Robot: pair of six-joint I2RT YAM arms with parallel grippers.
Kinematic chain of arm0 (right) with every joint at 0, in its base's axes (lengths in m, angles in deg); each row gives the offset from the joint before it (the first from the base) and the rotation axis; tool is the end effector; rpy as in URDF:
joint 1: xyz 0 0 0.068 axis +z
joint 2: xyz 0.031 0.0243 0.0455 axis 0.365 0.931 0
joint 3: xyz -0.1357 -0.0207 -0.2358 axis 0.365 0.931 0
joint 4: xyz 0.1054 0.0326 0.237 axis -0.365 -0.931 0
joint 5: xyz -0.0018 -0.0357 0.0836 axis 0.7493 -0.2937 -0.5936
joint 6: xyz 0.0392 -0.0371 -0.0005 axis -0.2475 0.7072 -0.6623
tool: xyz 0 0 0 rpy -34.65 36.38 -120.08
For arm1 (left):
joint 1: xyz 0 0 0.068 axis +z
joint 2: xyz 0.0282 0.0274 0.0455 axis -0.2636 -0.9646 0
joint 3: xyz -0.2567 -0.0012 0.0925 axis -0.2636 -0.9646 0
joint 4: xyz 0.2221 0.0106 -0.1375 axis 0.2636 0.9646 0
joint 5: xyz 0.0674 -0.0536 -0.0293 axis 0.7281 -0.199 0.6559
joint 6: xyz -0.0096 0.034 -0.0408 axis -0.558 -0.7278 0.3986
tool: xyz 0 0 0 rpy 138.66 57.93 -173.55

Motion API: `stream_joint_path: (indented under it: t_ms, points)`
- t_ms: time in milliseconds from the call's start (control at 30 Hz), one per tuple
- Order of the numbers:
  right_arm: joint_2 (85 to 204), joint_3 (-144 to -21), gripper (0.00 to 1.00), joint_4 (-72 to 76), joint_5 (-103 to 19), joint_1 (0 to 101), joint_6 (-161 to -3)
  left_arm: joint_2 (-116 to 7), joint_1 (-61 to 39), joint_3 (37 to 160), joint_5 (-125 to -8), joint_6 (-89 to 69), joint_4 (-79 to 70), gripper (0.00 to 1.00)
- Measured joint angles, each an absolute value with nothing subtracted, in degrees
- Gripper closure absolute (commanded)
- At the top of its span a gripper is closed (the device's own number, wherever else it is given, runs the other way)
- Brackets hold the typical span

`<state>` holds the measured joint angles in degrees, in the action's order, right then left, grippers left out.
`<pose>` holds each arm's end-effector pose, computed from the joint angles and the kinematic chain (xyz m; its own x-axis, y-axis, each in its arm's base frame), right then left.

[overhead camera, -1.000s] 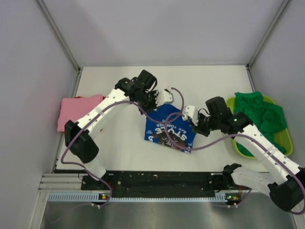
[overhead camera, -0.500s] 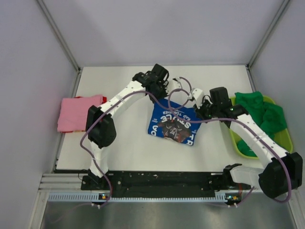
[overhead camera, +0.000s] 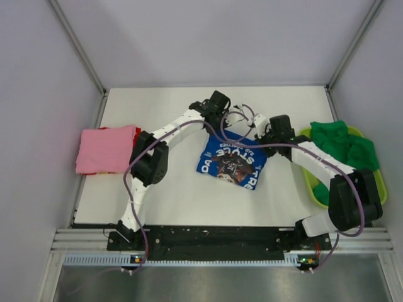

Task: Fold and stack the t-shirts
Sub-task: Fold the long partially folded tshirt into a neat square

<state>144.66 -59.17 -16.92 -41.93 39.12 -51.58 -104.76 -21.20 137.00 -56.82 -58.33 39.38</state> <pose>0.2801 0.0943 0.2249 -0.5033 -0.5790 -0.6414 -0.6374 0.7500 -0.1767 0.3909 -0.2883 0.2345 -0.1896 0.8794 -0.4367 0.8668 0.3589 0.3463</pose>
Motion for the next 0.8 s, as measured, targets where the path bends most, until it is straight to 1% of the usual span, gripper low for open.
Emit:
stream_joint_path:
  t_ms: [33, 67, 100, 167, 200, 233, 333, 433, 500, 600, 800]
  points:
    - [145.3, -59.2, 1.00, -16.4, -41.5, 39.1, -51.8, -105.6, -21.2, 137.3, -56.7, -58.2, 38.8, 0.94]
    - [146.1, -59.2, 0.92, -15.7, -40.7, 39.1, -52.1, -106.6, -21.2, 137.8, -56.5, -58.1, 38.4, 0.89]
    - [147.0, -59.2, 0.81, -14.8, -39.7, 39.1, -52.5, -107.5, -21.1, 138.5, -56.3, -58.0, 37.9, 0.84]
    - [148.9, -59.2, 0.62, -13.2, -37.4, 38.9, -53.7, -109.2, -21.1, 139.6, -55.8, -57.8, 37.0, 0.71]
    - [150.3, -59.5, 0.57, -12.8, -35.2, 38.7, -54.4, -109.8, -21.1, 139.8, -55.2, -57.9, 36.4, 0.65]
    - [151.6, -59.7, 0.54, -12.8, -33.5, 38.3, -55.5, -110.4, -21.1, 139.9, -54.3, -57.9, 35.5, 0.61]
    - [157.4, -61.9, 0.54, -13.2, -28.0, 36.3, -57.8, -112.5, -20.6, 139.9, -51.1, -58.1, 31.4, 0.55]
    - [162.0, -65.7, 0.58, -14.3, -23.6, 35.2, -60.5, -114.9, -20.2, 142.1, -48.3, -58.0, 29.6, 0.49]
    - [163.6, -68.7, 0.60, -15.4, -21.7, 35.0, -62.5, -115.9, -19.9, 144.1, -47.5, -57.7, 28.9, 0.47]
    - [162.9, -70.7, 0.59, -16.0, -21.2, 35.0, -64.9, -115.2, -19.5, 144.4, -47.2, -57.1, 27.9, 0.46]
    - [153.9, -68.6, 0.57, -18.5, -24.6, 35.1, -73.5, -108.9, -18.4, 141.5, -50.2, -54.7, 30.0, 0.46]
